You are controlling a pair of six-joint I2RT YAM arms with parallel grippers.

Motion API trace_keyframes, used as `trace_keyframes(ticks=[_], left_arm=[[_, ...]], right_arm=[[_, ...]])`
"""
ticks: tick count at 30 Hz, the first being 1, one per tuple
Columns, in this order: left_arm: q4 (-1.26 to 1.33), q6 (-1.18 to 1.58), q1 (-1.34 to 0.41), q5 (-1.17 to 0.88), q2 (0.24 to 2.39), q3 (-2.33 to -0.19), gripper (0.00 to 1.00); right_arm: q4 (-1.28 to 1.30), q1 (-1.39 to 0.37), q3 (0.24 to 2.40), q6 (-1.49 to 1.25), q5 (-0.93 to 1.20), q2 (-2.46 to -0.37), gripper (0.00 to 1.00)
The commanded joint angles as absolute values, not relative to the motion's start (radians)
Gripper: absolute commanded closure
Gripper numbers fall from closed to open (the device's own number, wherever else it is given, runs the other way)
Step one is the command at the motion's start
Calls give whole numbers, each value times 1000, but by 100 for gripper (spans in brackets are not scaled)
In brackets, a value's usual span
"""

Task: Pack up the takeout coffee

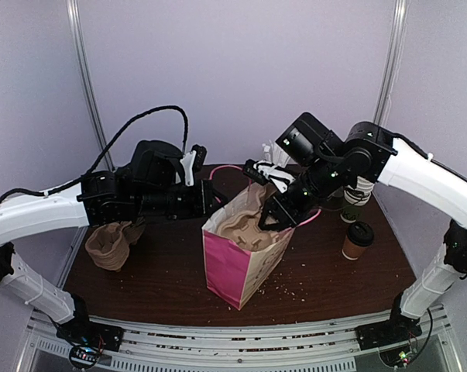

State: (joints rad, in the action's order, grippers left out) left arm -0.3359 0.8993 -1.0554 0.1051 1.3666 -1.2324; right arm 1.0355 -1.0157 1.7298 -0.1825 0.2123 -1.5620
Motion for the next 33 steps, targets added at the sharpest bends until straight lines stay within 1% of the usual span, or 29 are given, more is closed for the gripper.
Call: trace_keyframes(ticks=[1, 5, 8, 11, 17, 22, 30, 33], left_arm=[[-327, 884, -1051, 124, 1344, -1230, 100], [-331, 885, -1051, 144, 1331, -1223, 100], [-330, 882, -1051, 154, 1325, -1224, 100], [-330, 877, -1051, 160, 1325, -1227, 100], [-324, 880, -1051, 141, 1327, -1213, 100], [-321, 881, -1051, 130, 1327, -1210, 100], [-316, 887, -1051, 128, 1322, -1204, 100], [-316, 888, -1051, 135, 1314, -1198, 100]], right_arm=[[1047, -1022, 1733, -187, 242, -1600, 74], [1066, -1022, 1747, -188, 239, -1587, 74], [1068, -1023, 1712, -192, 222, -1585, 74], [1042, -1025, 1694, -198, 262, -1593, 74], [1022, -1058, 1786, -210, 293, -1617, 74], [1066, -1070, 1864, -199, 283, -1644, 74], [1053, -1072, 1783, -186, 236, -1665, 74], [1033, -1071, 1752, -184, 255, -1674, 74]])
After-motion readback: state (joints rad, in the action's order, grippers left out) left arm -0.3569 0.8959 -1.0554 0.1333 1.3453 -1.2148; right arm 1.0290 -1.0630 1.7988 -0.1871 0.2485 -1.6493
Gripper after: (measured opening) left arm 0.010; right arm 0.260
